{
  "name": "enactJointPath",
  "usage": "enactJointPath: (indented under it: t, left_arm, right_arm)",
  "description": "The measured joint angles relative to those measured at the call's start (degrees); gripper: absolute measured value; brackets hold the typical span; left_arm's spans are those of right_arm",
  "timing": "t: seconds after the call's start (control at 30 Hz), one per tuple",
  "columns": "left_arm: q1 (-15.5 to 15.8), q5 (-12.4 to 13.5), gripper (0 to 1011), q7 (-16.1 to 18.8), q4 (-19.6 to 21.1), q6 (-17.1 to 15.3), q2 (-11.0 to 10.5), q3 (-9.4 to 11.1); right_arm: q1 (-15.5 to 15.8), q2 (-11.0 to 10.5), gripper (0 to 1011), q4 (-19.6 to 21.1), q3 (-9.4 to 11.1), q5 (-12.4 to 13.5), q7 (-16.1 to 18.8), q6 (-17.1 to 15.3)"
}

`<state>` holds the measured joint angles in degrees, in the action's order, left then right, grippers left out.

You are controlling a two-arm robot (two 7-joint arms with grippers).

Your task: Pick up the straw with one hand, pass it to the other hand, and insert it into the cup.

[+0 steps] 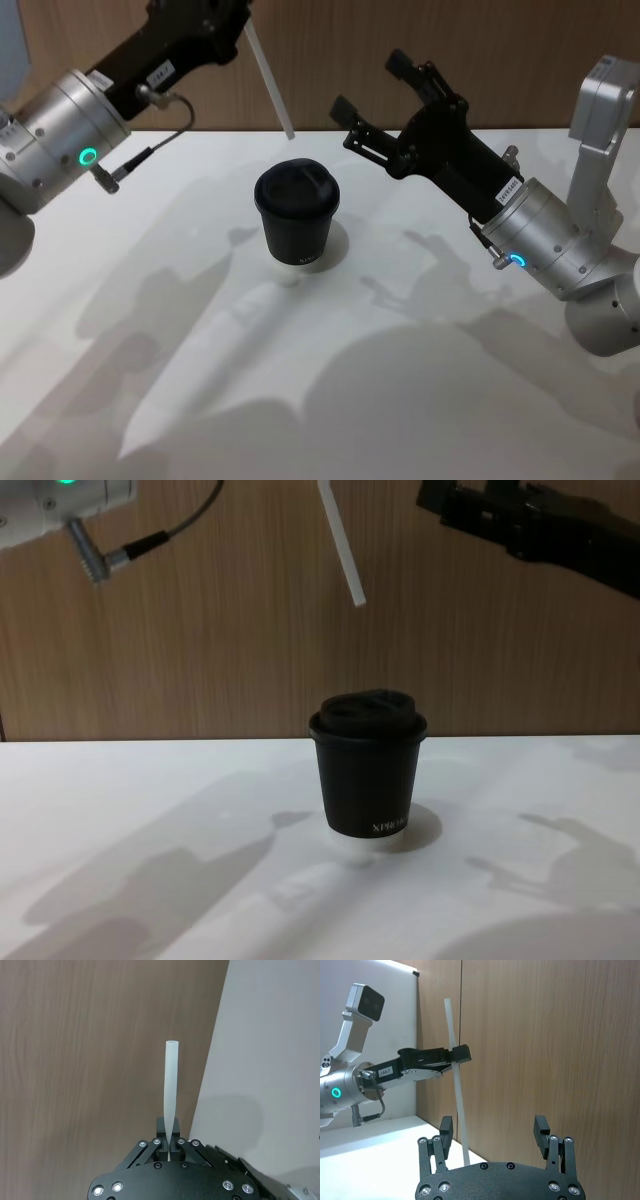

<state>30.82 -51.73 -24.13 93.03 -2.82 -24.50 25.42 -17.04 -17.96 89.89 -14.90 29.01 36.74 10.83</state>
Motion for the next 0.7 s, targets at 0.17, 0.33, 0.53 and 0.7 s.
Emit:
enactJointPath:
  t: [0.17, 0.33, 0.53, 0.7]
  left_arm:
    - [-0.7, 1.4, 22, 0.3, 0.7, -0.3, -0.7, 0.5]
    - [-1.1, 2.4, 22, 0.6, 1.0, -0.8, -1.0, 1.0]
    - [-1.3, 3.7, 22, 0.9, 1.0, -1.4, -1.1, 1.5]
    - [-1.4, 4.6, 22, 1.3, 0.8, -1.8, -1.2, 1.7]
  right_arm:
    - [0.0, 0.0, 1001, 0.0, 0.0, 0.0, 0.0, 0.0]
    - [0.0, 0.0, 1001, 0.0, 0.0, 0.0, 0.0, 0.0]
    - [0.0, 0.0, 1001, 0.0, 0.0, 0.0, 0.0, 0.0]
    - [0.0, 0.0, 1001, 0.0, 0.0, 0.0, 0.0, 0.0]
